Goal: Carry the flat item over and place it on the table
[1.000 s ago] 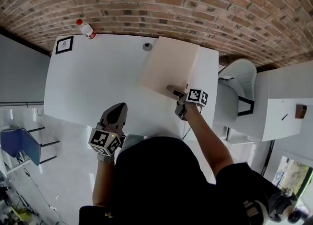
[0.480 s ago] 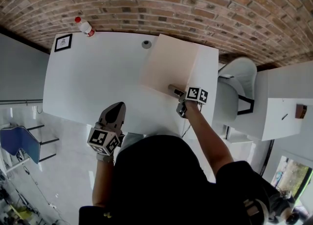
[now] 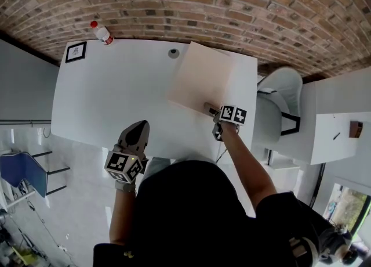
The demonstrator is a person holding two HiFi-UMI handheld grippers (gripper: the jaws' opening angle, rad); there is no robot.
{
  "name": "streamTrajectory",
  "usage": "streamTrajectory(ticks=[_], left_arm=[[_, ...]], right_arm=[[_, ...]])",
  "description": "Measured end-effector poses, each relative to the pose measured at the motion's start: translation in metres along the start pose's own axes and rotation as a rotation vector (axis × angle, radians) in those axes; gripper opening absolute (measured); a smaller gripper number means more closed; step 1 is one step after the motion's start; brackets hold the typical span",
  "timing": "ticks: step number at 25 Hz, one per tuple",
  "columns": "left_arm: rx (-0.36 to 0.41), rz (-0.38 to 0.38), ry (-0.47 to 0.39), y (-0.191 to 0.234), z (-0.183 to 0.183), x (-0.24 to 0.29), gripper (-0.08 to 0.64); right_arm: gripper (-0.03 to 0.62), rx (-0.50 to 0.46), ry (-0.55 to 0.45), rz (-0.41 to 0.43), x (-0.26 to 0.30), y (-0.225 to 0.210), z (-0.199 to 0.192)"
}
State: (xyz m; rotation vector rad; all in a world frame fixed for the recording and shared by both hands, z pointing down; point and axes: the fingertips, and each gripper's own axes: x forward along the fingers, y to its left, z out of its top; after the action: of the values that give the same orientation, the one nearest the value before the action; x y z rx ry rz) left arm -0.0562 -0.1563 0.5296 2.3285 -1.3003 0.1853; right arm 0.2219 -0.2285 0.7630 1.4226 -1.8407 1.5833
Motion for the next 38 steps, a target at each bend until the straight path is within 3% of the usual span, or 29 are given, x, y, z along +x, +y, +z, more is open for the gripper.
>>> streamTrajectory(ticks=[7,15,18,28,38], left_arm=[[0.012,-0.040,-0.015,-0.003,0.004,-0.002,0.004],[0.058,-0.120,-0.050,-0.009,0.026,0.002,0.005],[0.076,-0.155,-0.066,-0.016,0.038,0.001,0.005],[0.145,-0.268,-0.110,-0.042,0.073,0.005,0.005],[0.203,-0.348,-0.131,-0.059,0.091,0.007,0.005]], right_arm=[[0.434,-0.148,-0.113,-0.026,-0.042,0.028,0.016],[0.102,-0.345,-0.326,0.040,-0.114,0.107,0.037],[0.024,-0.437,-0.390,0.077,-0.141,0.140,0.038],[0.011,-0.652,-0.541,0.158,-0.214,0.223,0.030],[0.012,-0.764,-0.648,0.163,-0.250,0.252,0.017]])
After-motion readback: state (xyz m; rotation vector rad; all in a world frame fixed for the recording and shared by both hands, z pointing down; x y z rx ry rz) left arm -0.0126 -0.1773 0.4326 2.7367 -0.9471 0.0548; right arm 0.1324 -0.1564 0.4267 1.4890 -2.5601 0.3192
